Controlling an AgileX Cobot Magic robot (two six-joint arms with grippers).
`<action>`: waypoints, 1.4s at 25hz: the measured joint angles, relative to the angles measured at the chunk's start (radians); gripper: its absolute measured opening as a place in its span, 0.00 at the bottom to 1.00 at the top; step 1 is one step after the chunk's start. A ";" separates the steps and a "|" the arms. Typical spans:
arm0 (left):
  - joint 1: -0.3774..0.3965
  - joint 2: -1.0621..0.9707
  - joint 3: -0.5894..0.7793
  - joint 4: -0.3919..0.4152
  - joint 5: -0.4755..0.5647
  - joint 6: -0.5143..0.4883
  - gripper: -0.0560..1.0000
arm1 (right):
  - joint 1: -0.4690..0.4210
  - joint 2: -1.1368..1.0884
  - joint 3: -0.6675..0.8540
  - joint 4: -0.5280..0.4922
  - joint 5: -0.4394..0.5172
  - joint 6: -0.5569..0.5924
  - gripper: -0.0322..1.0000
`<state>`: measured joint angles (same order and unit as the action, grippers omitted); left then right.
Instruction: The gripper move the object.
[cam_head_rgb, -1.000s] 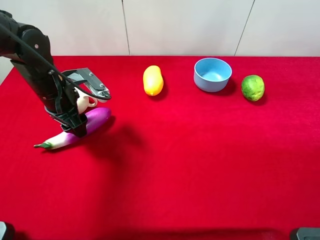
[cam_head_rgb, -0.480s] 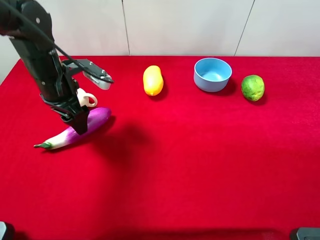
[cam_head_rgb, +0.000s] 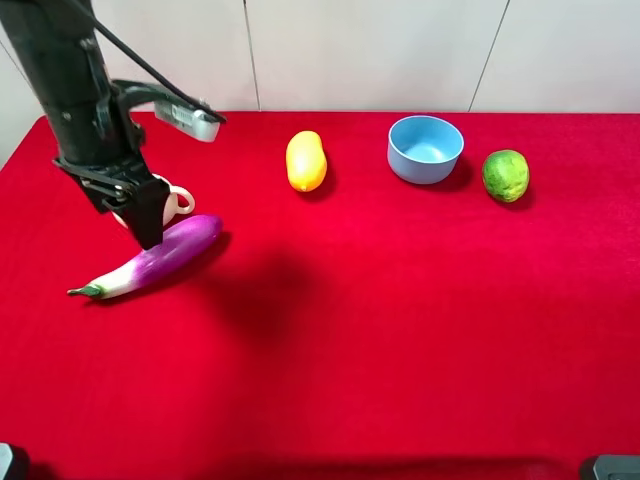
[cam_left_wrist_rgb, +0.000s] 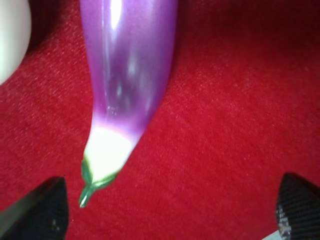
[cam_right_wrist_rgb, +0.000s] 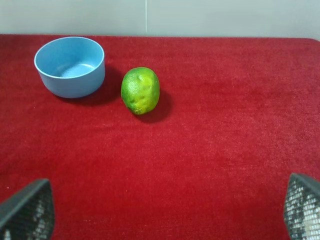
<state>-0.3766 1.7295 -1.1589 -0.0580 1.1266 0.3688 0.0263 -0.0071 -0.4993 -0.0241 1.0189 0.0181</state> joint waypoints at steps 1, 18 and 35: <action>-0.003 -0.021 0.000 0.000 0.004 -0.010 0.84 | 0.000 0.000 0.000 0.000 0.000 0.000 0.70; -0.003 -0.400 0.000 0.067 0.066 -0.139 0.98 | 0.000 0.000 0.000 0.001 0.000 0.000 0.70; -0.003 -0.803 0.079 0.109 0.068 -0.194 0.99 | 0.000 0.000 0.000 0.001 0.000 0.000 0.70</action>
<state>-0.3799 0.9266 -1.0797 0.0508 1.1949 0.1746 0.0263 -0.0071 -0.4993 -0.0236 1.0189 0.0181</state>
